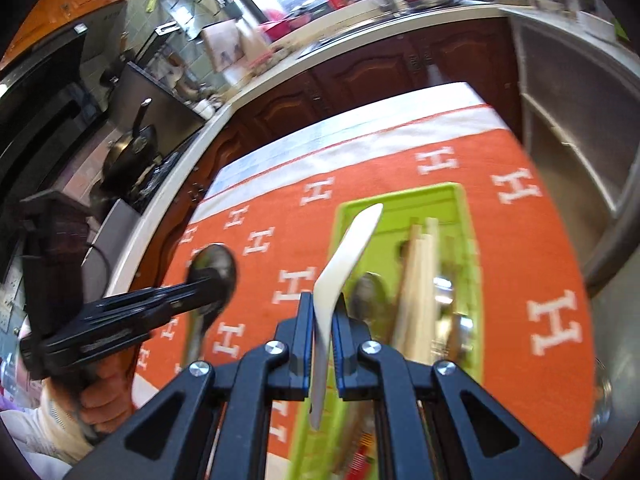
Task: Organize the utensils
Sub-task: 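Carry both spoons into the green tray and open both grippers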
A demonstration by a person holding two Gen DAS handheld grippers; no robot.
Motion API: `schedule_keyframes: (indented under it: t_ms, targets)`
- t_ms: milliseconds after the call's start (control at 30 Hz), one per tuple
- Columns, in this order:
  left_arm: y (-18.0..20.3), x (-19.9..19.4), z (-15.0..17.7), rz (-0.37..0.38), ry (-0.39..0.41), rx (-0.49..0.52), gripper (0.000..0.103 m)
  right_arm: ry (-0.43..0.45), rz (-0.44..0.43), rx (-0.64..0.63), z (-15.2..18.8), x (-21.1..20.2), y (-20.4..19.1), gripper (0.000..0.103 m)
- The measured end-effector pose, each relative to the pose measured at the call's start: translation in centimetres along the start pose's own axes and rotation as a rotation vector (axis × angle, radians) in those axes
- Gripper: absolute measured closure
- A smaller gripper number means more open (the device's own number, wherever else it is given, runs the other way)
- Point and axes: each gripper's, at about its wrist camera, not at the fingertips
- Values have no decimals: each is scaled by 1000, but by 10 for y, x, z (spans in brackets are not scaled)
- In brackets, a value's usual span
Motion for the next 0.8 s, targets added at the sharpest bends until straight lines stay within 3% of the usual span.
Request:
schedule_keyframes:
  t_ms: [267, 600, 800]
  targets:
    - [51, 36, 17, 4, -112, 38, 100, -69, 80, -9, 26, -6, 23, 95]
    - [60, 64, 35, -46, -189, 49, 100, -205, 79, -89, 58, 1, 20, 94]
    - [65, 55, 36, -62, -161, 76, 85, -227, 63, -92, 63, -1, 17, 93]
Point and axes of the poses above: each gripper's, at about its wrist camera, not at the fingertips, and x roughly the way its jaws point, y to its right, z to its underside, and after that the axes turned 3 degrees about -z, right-handed
